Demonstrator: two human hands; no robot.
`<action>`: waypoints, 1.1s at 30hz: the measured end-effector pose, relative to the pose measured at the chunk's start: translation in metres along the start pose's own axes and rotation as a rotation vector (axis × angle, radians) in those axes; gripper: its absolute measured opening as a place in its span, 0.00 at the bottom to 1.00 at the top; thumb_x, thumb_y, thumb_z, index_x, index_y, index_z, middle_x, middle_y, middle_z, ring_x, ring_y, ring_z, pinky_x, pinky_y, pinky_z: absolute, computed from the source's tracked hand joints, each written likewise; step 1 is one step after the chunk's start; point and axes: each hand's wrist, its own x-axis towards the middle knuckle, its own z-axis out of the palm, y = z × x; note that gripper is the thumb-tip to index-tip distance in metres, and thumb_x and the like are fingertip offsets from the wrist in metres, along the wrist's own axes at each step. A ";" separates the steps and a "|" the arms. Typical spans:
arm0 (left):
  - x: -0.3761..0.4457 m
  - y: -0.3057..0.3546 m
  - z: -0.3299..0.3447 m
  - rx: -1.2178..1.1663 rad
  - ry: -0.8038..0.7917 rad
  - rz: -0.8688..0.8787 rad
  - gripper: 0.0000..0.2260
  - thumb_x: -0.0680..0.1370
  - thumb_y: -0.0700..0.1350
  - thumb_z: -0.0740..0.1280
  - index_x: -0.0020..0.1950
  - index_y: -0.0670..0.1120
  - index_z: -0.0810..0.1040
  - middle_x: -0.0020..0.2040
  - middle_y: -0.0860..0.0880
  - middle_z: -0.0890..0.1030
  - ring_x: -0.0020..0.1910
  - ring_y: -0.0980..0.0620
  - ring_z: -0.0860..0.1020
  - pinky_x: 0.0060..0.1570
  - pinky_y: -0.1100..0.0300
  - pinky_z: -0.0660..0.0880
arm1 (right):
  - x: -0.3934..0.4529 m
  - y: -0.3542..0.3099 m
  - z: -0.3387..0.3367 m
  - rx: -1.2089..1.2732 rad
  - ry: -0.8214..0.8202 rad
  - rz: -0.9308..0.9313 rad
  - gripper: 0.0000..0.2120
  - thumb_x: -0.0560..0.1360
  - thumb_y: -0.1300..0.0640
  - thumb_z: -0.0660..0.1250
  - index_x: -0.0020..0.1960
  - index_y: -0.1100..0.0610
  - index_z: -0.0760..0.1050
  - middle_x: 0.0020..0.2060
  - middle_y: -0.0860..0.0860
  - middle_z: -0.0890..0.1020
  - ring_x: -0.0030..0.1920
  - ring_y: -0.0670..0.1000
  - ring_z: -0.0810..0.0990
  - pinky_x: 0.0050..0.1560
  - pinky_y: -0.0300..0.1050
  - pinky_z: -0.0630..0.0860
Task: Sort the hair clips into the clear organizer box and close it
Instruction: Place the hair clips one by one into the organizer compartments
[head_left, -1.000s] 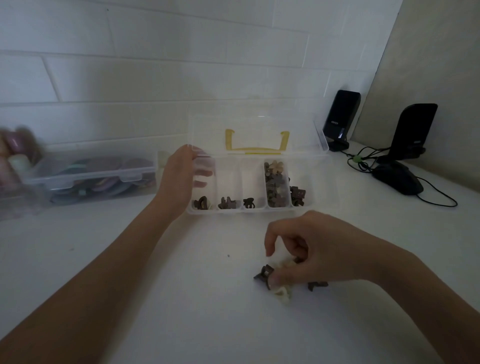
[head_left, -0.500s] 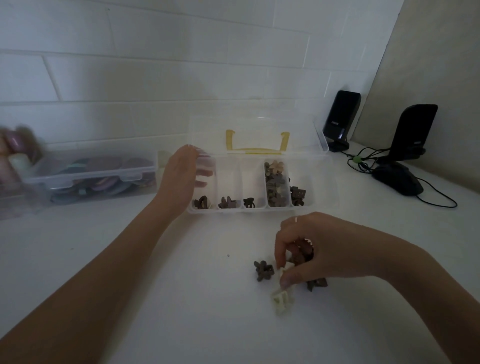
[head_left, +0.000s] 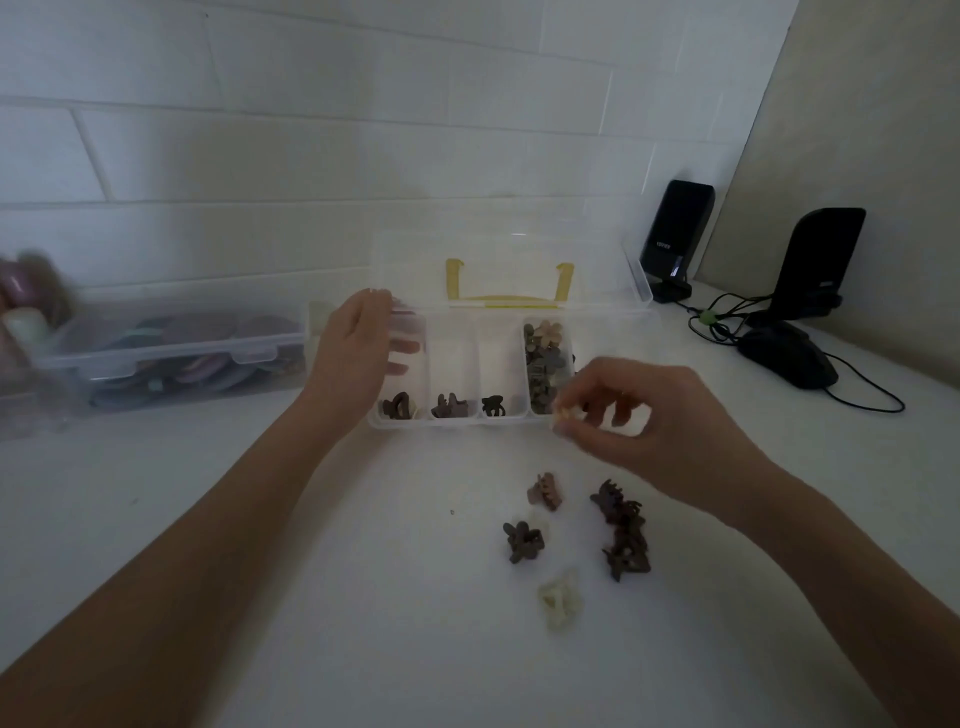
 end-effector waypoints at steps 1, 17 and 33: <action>0.000 0.000 0.000 0.001 0.002 0.000 0.12 0.80 0.46 0.53 0.43 0.46 0.73 0.41 0.48 0.80 0.33 0.52 0.78 0.37 0.56 0.74 | 0.001 0.003 0.000 0.006 0.092 0.006 0.04 0.70 0.55 0.72 0.44 0.49 0.78 0.38 0.42 0.81 0.38 0.46 0.79 0.38 0.33 0.74; -0.006 0.010 -0.001 -0.005 -0.015 -0.004 0.13 0.81 0.45 0.53 0.42 0.45 0.74 0.38 0.48 0.80 0.28 0.57 0.79 0.37 0.54 0.76 | 0.012 0.044 0.013 -0.667 0.437 -0.122 0.07 0.73 0.51 0.66 0.46 0.49 0.81 0.49 0.46 0.84 0.52 0.49 0.70 0.54 0.47 0.58; -0.007 0.011 -0.002 0.021 -0.012 -0.006 0.14 0.81 0.44 0.52 0.44 0.44 0.74 0.38 0.47 0.80 0.28 0.57 0.78 0.36 0.54 0.76 | 0.005 0.039 0.007 -0.844 0.297 0.009 0.20 0.76 0.46 0.54 0.62 0.49 0.77 0.41 0.51 0.75 0.43 0.54 0.70 0.46 0.49 0.62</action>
